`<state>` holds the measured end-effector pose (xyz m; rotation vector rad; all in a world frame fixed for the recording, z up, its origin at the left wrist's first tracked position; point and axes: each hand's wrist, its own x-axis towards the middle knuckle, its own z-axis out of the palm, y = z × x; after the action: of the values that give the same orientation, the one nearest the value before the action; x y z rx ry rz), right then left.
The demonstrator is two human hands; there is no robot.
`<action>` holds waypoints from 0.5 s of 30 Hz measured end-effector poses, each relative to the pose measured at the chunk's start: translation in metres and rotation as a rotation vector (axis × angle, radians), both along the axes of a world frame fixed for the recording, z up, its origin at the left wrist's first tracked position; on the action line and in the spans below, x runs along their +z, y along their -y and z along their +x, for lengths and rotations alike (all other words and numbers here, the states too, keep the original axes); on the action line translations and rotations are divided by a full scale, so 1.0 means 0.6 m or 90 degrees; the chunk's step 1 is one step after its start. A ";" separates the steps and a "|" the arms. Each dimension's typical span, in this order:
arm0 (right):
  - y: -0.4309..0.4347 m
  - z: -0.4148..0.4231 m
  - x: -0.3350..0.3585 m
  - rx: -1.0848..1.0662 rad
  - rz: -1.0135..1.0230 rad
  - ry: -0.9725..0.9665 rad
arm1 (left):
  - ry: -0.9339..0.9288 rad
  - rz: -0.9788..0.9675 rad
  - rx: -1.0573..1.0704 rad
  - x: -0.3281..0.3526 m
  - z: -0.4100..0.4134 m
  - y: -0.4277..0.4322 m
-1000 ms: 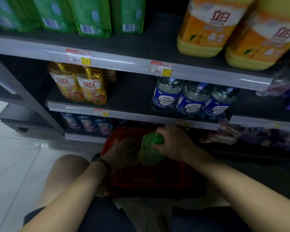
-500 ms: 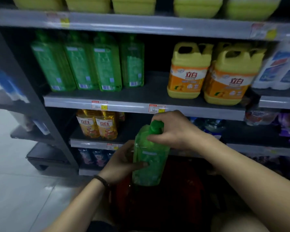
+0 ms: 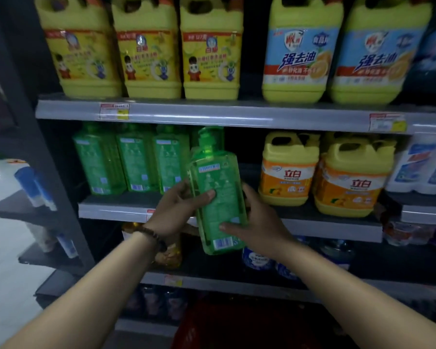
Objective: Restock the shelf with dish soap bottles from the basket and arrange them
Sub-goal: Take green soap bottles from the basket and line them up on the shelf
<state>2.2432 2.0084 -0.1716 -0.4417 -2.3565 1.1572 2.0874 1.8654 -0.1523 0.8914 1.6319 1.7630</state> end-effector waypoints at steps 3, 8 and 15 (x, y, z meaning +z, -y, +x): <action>-0.019 -0.032 0.006 -0.016 -0.020 -0.053 | -0.030 -0.031 -0.016 0.025 -0.029 -0.026; -0.041 -0.048 -0.018 0.002 -0.019 -0.072 | -0.048 -0.037 -0.058 0.018 -0.047 -0.040; -0.054 -0.038 -0.057 0.025 -0.073 -0.029 | -0.028 -0.110 -0.089 -0.015 -0.052 -0.049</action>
<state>2.2205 2.0407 -0.2059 -0.4051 -2.2774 1.3123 2.0560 1.8946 -0.1613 0.9438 1.6794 1.4934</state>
